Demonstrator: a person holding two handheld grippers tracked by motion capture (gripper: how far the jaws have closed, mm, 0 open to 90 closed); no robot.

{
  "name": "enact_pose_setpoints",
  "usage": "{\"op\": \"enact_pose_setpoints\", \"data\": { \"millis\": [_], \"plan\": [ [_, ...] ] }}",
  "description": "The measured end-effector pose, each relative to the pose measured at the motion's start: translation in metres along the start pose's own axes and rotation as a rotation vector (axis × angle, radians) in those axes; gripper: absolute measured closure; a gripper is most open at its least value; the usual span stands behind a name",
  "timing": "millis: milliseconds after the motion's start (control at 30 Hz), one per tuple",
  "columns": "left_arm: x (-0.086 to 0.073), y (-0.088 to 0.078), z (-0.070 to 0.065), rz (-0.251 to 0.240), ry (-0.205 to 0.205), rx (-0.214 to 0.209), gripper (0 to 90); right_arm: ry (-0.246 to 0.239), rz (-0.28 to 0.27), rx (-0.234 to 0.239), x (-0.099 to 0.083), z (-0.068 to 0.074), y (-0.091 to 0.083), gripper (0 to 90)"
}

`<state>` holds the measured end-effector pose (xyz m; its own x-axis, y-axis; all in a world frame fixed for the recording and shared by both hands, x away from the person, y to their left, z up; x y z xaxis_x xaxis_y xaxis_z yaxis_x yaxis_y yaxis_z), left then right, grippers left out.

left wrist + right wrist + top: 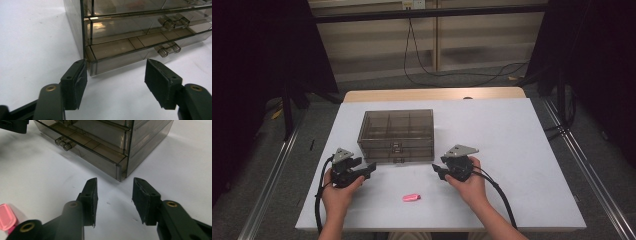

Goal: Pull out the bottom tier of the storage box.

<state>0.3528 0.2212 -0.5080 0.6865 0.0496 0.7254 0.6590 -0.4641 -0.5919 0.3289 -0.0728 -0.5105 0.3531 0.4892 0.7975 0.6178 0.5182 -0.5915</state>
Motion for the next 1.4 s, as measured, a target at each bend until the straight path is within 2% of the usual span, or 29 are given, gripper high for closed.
{"op": "enact_pose_setpoints", "data": {
  "millis": [100, 633, 867, 967, 1033, 1200, 1400],
  "plan": [
    [0.001, 0.002, 0.002, -0.005, -0.01, 0.016, 35.8, -0.002, 0.012, -0.006, 0.001, -0.001, 0.004, 60.0],
    [0.002, 0.007, 0.002, -0.002, -0.013, 0.006, 43.6, -0.022, 0.023, -0.016, 0.015, -0.001, 0.019, 64.4],
    [0.002, 0.007, 0.003, 0.001, -0.01, 0.01, 45.6, -0.017, 0.028, -0.008, 0.013, 0.001, 0.023, 68.1],
    [0.002, 0.007, 0.003, -0.004, -0.025, 0.007, 46.6, -0.012, 0.021, -0.011, 0.014, 0.0, 0.025, 69.3],
    [0.002, 0.007, 0.003, 0.001, -0.013, 0.012, 46.8, -0.013, 0.023, -0.016, 0.013, 0.0, 0.025, 70.4],
    [0.002, 0.007, 0.003, 0.001, -0.018, 0.016, 48.3, -0.004, 0.028, -0.017, 0.012, 0.001, 0.026, 70.8],
    [0.002, 0.006, 0.003, -0.001, -0.025, 0.017, 48.5, -0.016, 0.033, -0.007, 0.011, 0.003, 0.024, 71.5]
  ]
}}
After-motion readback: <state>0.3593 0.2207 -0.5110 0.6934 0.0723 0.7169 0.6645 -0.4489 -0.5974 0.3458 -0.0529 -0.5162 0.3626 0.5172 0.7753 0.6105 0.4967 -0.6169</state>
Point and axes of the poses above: each handheld gripper's, and its own axes: y roughly forward along the jaws, x roughly out of its top, z roughly to its left, the point moved 6 cm from there along y, roughly forward along the jaws, and after that the axes turned 15 degrees about -y, right-handed, at the moved point
